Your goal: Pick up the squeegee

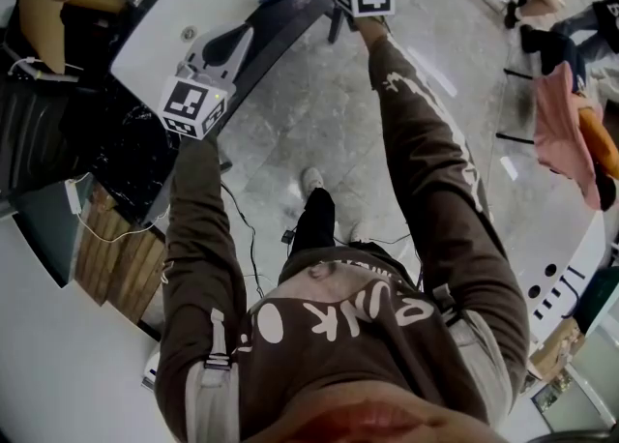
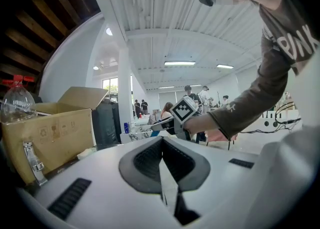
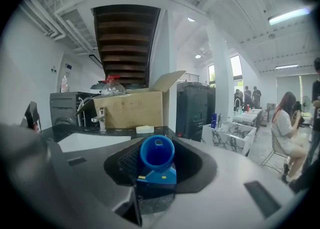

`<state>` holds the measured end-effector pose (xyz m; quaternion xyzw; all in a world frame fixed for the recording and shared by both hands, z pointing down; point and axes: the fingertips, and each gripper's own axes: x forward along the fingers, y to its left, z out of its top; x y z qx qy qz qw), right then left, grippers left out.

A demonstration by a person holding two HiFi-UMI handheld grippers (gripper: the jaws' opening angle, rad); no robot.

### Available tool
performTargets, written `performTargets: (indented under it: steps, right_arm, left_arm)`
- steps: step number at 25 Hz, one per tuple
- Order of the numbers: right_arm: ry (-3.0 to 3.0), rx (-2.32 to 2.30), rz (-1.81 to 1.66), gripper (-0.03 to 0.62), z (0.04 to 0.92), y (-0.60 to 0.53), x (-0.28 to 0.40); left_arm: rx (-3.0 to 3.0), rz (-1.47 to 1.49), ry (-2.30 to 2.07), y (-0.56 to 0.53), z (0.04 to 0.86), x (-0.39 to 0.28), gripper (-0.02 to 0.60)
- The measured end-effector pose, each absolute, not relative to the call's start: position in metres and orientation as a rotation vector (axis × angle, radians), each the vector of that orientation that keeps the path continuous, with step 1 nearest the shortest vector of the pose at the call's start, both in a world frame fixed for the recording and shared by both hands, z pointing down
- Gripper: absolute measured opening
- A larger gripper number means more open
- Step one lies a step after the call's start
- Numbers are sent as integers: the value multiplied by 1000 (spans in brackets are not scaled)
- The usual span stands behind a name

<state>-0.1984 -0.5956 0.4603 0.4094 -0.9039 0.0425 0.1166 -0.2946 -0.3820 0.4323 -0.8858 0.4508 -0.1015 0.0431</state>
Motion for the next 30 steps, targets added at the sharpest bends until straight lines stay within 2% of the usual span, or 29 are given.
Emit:
performTargets:
  steps: [17,30]
  right_arm:
    - [-2756,1211,-23,155,384,-515,-130]
    - [-2853,1168,-188,155,316,-384,-42]
  left_arm:
    - [-2645,-306,1336,-344,385,-243,2]
    - [-2585,-284,1270,-278,327,-159,2]
